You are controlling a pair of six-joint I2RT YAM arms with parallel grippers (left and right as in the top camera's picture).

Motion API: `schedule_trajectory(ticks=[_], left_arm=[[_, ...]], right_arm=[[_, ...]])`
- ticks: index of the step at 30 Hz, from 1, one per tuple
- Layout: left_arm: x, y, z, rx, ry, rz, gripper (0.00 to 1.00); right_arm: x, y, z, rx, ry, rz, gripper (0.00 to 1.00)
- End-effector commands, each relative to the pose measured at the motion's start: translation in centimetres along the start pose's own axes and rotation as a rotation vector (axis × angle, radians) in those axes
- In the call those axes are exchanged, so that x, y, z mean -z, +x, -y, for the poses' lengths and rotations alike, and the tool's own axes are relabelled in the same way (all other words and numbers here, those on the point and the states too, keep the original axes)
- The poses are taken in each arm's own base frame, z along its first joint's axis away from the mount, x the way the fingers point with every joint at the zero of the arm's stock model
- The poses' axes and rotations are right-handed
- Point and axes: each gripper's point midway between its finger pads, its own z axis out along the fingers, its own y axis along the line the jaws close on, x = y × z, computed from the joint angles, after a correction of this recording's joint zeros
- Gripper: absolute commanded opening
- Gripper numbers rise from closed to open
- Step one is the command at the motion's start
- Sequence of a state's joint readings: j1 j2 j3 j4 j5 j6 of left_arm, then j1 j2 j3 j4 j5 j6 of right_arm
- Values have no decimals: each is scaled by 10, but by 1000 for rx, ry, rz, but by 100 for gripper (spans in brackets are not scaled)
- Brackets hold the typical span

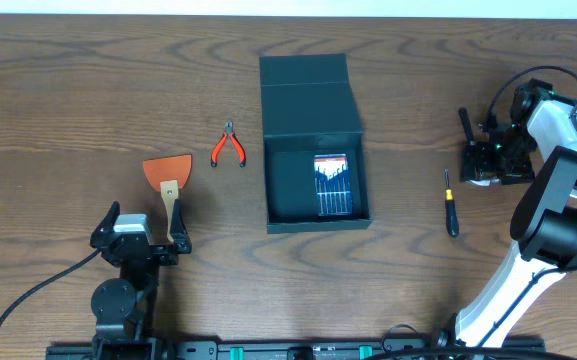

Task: Pack container
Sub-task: 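Lower the right gripper and close it on the hammer handle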

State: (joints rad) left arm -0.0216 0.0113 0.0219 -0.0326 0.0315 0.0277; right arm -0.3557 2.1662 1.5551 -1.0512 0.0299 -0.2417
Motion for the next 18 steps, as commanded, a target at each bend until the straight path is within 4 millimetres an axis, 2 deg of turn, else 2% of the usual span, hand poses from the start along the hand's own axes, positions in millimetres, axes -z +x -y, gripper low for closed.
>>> schedule_trajectory(ticks=[1,8,12,18], left_arm=[[-1,17,-2,-14,-9,-53,99],[-1,17,-2,-14,-9,-54,99],[-1,17,-2,-14,-9,-53,98],[-1,17,-2,-14,-9,-53,99]], right_arm=[[-15,1,-11,3,-39,-33,88],[-15,1,-12,3,-46,-32,78],[-15,1,-13,-6,-50,-31,64],[-15,1,-14,-13,-50,-31,58]])
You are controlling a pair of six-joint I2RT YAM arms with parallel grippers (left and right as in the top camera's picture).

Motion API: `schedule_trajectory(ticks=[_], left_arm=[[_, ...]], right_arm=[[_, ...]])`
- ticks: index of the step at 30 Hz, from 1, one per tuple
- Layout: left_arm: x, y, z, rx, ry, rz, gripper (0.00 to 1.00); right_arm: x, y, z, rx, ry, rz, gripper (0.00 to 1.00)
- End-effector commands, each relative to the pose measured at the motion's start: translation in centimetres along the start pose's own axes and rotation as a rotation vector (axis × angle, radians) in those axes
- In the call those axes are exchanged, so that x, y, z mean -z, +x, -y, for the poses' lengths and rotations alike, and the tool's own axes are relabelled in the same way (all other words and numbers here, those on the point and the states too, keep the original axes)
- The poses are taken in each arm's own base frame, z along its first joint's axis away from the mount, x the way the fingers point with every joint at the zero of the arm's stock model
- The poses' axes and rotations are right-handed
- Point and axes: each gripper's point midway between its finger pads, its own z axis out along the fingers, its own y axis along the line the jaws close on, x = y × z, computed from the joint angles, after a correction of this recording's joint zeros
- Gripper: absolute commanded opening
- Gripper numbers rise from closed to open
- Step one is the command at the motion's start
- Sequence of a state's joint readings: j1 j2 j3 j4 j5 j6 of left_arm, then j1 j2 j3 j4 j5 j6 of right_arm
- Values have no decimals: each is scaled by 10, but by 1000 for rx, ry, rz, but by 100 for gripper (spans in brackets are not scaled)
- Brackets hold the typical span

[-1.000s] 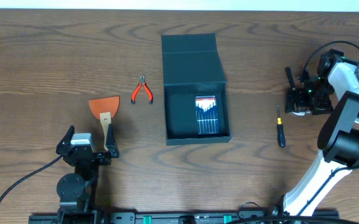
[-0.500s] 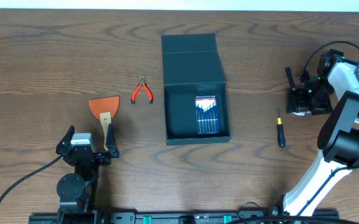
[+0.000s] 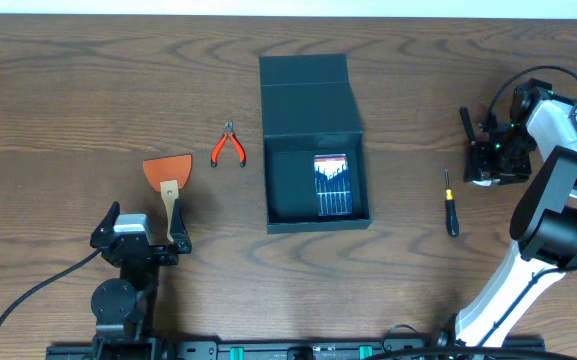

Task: Pack container
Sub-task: 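Lower the right gripper and close it on the hammer handle, then lift the hammer and carry it left toward the green box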

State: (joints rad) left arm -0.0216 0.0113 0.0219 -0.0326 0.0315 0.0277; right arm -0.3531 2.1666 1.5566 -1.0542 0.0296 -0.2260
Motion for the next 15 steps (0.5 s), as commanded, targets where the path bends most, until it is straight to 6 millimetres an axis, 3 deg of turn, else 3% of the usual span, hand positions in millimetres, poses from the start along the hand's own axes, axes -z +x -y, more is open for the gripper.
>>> schedule_trajectory(ticks=[1,4,15], left_arm=[[-1,17,-2,-14,-9,-53,98],[-1,17,-2,-14,-9,-54,99],[-1,17,-2,-14,-9,-54,99]], right_arm=[[-15,1,-13,1,-49,-30,56],[-15,0,-14,-10,-48,-27,49],[-10,-7,-20,-10,-40,-9,45]])
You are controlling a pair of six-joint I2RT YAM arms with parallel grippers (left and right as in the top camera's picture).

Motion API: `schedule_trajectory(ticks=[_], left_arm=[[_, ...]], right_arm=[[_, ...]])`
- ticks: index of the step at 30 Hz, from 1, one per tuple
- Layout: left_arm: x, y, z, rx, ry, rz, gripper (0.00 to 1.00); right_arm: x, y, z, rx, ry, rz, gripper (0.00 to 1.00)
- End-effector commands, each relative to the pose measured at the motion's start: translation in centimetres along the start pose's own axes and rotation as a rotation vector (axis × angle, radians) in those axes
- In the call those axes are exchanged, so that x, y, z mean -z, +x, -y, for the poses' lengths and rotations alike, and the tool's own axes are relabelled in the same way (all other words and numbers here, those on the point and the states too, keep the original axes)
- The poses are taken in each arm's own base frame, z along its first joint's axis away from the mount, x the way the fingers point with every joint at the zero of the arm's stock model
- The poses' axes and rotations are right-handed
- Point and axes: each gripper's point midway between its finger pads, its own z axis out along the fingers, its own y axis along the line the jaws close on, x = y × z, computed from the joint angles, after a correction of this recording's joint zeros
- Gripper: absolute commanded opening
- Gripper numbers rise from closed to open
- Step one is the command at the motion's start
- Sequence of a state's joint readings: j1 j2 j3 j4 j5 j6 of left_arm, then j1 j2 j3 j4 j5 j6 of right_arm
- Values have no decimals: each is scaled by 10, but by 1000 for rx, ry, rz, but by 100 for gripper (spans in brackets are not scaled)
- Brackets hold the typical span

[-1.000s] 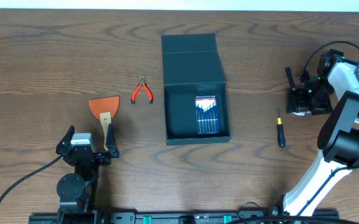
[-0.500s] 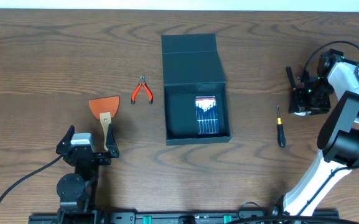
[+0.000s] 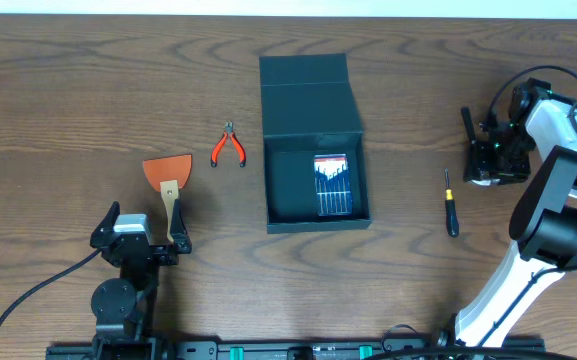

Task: Pack container
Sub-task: 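Lift the hammer and carry it left toward the green box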

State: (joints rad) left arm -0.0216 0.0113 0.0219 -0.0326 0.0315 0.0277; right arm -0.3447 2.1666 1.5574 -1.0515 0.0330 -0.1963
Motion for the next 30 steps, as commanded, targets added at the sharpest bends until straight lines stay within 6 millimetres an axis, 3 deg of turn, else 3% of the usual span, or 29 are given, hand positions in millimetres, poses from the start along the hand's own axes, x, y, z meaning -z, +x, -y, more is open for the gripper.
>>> schedule_trajectory(ticks=[1,11,20,30], left_arm=[[-1,17,-2,-14,-9,-53,99],[-1,17,-2,-14,-9,-53,99],[-1,17,-2,-14,-9,-53,98],[-1,17,-2,-14,-9,-53,99]], right_arm=[[-9,-7,-20,18,-42,-7,45],[20,-29,-39,78,-19,41,45],[67,-52,-59,124,-8,112,44],[111,-58,-101,221,-1,151,43]])
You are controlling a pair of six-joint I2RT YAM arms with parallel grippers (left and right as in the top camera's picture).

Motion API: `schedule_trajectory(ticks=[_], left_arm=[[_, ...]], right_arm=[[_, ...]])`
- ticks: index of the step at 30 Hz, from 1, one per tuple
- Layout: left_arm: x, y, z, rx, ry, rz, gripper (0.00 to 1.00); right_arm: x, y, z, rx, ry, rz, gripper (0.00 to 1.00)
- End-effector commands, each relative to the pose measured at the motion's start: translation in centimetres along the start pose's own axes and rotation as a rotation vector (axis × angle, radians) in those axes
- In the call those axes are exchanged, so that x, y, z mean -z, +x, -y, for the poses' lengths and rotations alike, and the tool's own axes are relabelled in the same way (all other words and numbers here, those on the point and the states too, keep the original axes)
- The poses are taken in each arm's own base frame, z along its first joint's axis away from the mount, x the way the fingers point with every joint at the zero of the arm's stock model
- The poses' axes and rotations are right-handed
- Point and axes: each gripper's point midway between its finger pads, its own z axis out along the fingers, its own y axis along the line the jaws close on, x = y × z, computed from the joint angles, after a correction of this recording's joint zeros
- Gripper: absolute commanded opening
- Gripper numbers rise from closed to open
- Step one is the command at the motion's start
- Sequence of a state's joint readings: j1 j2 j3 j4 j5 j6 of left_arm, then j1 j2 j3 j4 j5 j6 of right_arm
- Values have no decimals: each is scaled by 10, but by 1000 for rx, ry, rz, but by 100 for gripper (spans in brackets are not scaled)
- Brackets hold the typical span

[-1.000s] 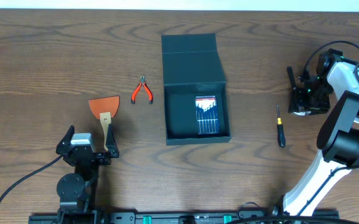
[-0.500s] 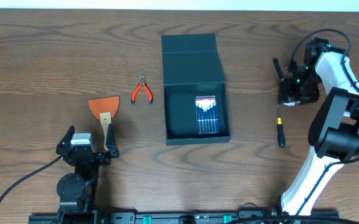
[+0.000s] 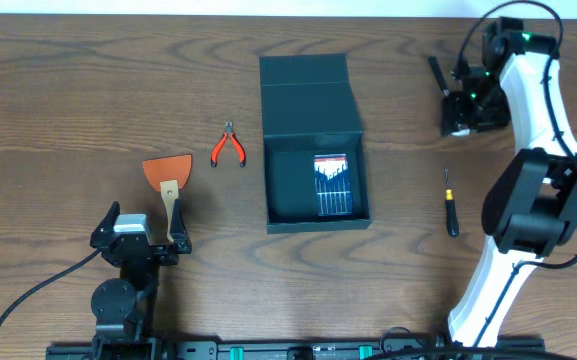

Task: Pack container
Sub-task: 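Lift the hammer and carry it left toward the green box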

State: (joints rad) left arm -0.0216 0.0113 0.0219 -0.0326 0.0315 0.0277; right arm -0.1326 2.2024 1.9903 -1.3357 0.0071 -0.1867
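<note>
A dark teal box (image 3: 280, 190) lies open at the table's centre, its lid (image 3: 306, 95) folded back. Inside it, on the right, lies a blue packet of small tools (image 3: 332, 185). Red pliers (image 3: 229, 147) lie left of the box, and further left an orange scraper (image 3: 169, 178). A black screwdriver (image 3: 451, 204) lies to the right of the box. My right gripper (image 3: 442, 98) hovers open at the back right, well beyond the screwdriver. At the front left my left gripper (image 3: 140, 236) stands open, with the scraper's handle ending by its right finger.
The right arm's white links (image 3: 538, 120) arch along the table's right side. A black cable (image 3: 38, 290) runs from the left arm's base toward the front left corner.
My right gripper has moved from just right of the screwdriver to the back of the table and a little left. It stays open and empty. The left arm and all objects are unmoved.
At all three earlier moments my right gripper hung open just right of the screwdriver, barely shifting. The left gripper rested open by the scraper handle. Now the right gripper is further back, away from the screwdriver, and the box's contents are unchanged.
</note>
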Motion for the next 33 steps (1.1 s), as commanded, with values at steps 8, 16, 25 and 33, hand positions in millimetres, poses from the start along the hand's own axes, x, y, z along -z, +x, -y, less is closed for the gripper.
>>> schedule_trajectory(ticks=[8,16,25,33], left_arm=[[-1,17,-2,-14,-9,-54,99],[-1,17,-2,-14,-9,-53,99],[-1,17,-2,-14,-9,-54,99],[-1,17,-2,-14,-9,-54,98]], right_arm=[[32,-9,-66,125,-9,18,42],[35,-2,-123,176,-18,-5,44],[36,19,-180,292,-17,-47,42],[38,40,-220,373,-10,-82,39]])
